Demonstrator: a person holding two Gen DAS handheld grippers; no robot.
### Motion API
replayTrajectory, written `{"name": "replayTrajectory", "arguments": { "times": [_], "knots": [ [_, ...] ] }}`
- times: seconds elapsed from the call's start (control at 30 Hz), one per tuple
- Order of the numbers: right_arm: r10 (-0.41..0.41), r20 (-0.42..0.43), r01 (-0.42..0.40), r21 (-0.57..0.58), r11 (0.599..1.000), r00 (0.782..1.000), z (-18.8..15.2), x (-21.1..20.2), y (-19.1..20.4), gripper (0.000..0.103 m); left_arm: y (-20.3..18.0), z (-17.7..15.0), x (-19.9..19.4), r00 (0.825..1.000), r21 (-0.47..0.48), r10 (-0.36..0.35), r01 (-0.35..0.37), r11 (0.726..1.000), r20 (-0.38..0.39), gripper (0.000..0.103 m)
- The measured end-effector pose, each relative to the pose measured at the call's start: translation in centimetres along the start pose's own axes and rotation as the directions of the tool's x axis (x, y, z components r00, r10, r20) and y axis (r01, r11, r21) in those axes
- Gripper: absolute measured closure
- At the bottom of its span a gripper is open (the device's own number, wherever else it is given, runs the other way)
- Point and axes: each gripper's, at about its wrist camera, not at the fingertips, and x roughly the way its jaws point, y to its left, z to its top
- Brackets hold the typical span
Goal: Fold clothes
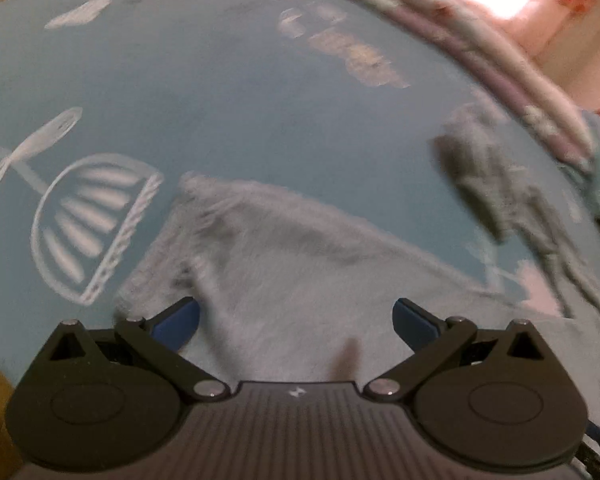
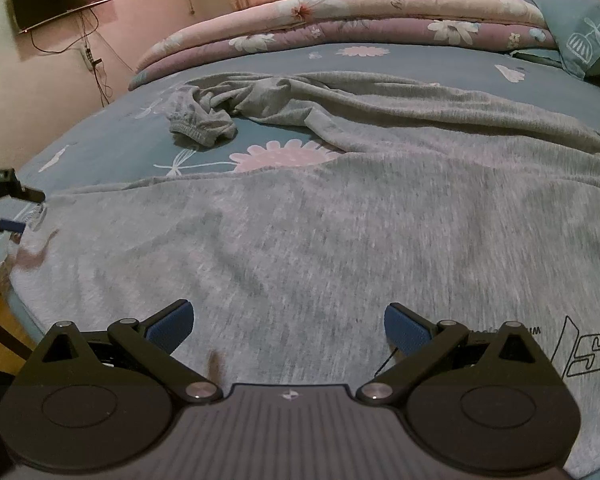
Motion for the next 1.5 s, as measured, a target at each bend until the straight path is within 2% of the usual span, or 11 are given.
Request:
{"name": "replayTrajectory", "arguments": {
  "times": [0.13,0.27,0.37,0.57,0.63,0.9,1.03,1.13,1.27,1.4,1.5],
  "knots": [
    [-0.004,0.003,0.004,0.007,1.0,1.0,0.1,0.0,-0.2,0.0,-0.4,0.0,-1.1,0.998,0.014,0.061,-0.062,0.998,0.027,0.001],
    [-0.001,0.009,0.001,0.012,1.0,1.0,0.2,-0.2,-0.2,0.0,-2.9,-0.2,-3.8,0.991,0.111,0.103,-0.112,0.987,0.09,0.001],
    [-0.014,0.02,0.014,0.004,1.0,1.0,0.1,-0.4,-0.2,0.0,-5.3,-0.8,-5.1,0.991,0.168,0.068,-0.087,0.982,0.111,0.001],
    [-0.065,0.026,0.065,-0.001,0.998,0.998,-0.1,-0.3,-0.7,0.0,-10.9,-3.1,-5.6,0.996,0.302,-0.031,0.005,0.953,0.082,0.001],
    [-0.072,0.021,0.072,0.015,0.997,0.997,-0.2,-0.3,-1.1,0.0,-10.9,-3.1,-5.2,0.997,0.281,-0.032,0.012,0.96,0.065,0.001],
    [-0.078,0.028,0.077,0.029,0.997,0.997,-0.5,-0.8,-1.8,0.0,-5.7,-2.9,-2.9,0.999,0.086,0.028,-0.03,0.996,0.026,0.001],
    [-0.073,0.023,0.073,0.029,0.997,0.997,-0.5,-0.7,-1.7,0.0,-4.7,-2.5,-2.3,0.999,0.038,-0.007,0.005,0.999,0.049,0.001],
    [-0.073,0.018,0.073,0.016,0.997,0.997,-0.4,-0.5,-1.4,0.0,-4.5,-2.0,-1.8,0.999,0.032,-0.014,0.012,0.999,0.049,0.001],
    [-0.074,0.011,0.074,-0.007,0.997,0.997,-0.4,-0.1,-0.9,0.0,-4.0,-1.8,0.1,0.999,0.031,0.033,-0.034,0.999,0.01,0.001],
    [-0.064,0.007,0.064,-0.023,0.998,0.998,-0.4,0.0,-0.4,0.0,-3.6,-1.9,0.8,0.999,0.045,0.022,-0.024,0.999,0.049,0.001],
    [-0.065,0.005,0.065,-0.036,0.997,0.998,-0.4,0.1,-0.2,0.0,-3.9,-1.6,1.2,0.996,0.072,0.051,-0.056,0.996,0.072,0.001]
  ]
}}
